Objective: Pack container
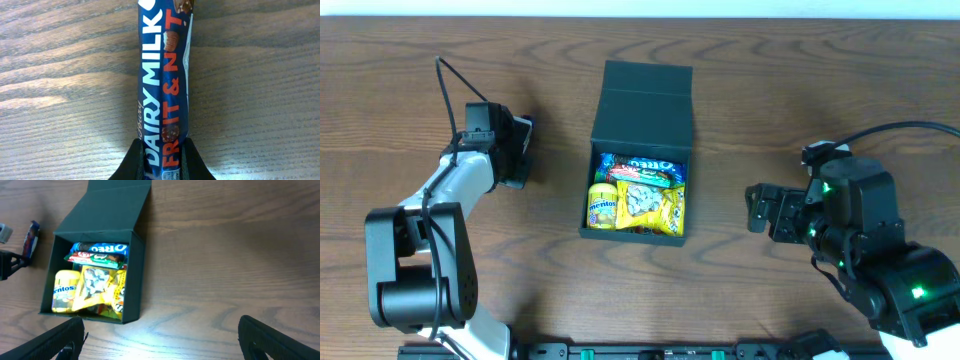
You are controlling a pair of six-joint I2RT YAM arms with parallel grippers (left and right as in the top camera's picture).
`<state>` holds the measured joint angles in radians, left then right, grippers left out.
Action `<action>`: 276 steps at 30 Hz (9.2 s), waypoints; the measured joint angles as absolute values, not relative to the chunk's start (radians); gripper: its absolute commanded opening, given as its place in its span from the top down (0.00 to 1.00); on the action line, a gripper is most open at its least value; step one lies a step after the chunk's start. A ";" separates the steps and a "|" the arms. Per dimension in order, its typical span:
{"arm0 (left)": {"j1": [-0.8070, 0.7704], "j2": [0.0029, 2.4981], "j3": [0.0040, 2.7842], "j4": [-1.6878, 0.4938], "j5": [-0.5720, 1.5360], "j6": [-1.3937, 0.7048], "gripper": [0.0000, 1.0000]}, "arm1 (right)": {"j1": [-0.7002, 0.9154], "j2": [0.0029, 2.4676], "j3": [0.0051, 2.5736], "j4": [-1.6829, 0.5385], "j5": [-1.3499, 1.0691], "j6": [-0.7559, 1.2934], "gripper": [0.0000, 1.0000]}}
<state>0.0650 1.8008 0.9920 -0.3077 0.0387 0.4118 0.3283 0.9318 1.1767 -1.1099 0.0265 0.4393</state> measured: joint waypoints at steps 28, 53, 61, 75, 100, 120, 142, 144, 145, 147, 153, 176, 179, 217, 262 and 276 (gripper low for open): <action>-0.310 1.435 1.058 -0.513 0.446 1.063 0.94 | 0.328 0.932 1.177 -1.119 0.042 0.439 0.03; -0.343 1.480 1.058 -0.302 0.333 0.910 0.37 | 0.328 0.954 1.177 -1.116 0.043 0.431 0.43; -0.342 1.355 1.059 -0.384 0.319 0.791 0.94 | 0.328 1.160 1.177 -1.019 0.032 0.432 0.99; -0.245 1.381 1.059 -0.458 0.144 0.182 0.94 | 0.169 1.755 1.176 -0.596 -0.375 0.398 0.99; -0.058 2.085 1.275 -0.126 0.756 -0.362 0.94 | 0.126 2.075 1.175 -0.091 -0.772 0.688 0.98; -0.030 2.093 1.377 -0.121 0.934 -0.358 0.94 | 0.108 2.088 1.162 0.250 -1.025 0.699 0.98; -0.030 1.759 1.386 -0.556 0.977 0.001 0.94 | 0.075 1.827 1.163 0.186 -1.111 0.685 0.98; -0.031 1.723 1.386 -0.617 0.954 0.042 0.95 | 0.075 1.792 1.164 0.132 -1.106 0.676 0.98; -0.031 1.702 1.386 -0.643 0.937 0.062 0.94 | 0.075 1.774 1.165 0.094 -1.099 0.669 0.98; -0.031 1.665 1.386 -0.684 0.902 0.083 0.94 | 0.075 1.735 1.168 -0.027 -1.064 0.642 0.98; -0.031 1.562 1.388 -0.857 0.728 0.113 0.94 | 0.075 1.563 1.173 -0.550 -0.757 0.508 0.99; -0.078 1.554 0.858 -0.571 0.657 -0.057 0.94 | 0.232 1.471 0.802 -0.373 -0.501 0.481 0.98; -0.120 1.554 0.858 -0.568 0.653 -0.075 0.94 | 0.235 1.471 0.802 -0.368 -0.500 0.499 0.98; -0.115 0.208 0.651 -1.143 0.595 -0.146 0.05 | 0.182 0.065 0.730 -1.307 -0.436 0.633 0.01; -0.105 0.012 0.162 -0.513 0.468 0.237 0.05 | 0.182 0.065 0.729 -1.328 -0.453 0.698 0.01; -0.105 0.010 0.162 -0.512 0.517 0.210 0.05 | 0.182 0.065 0.729 -1.327 -0.454 0.698 0.01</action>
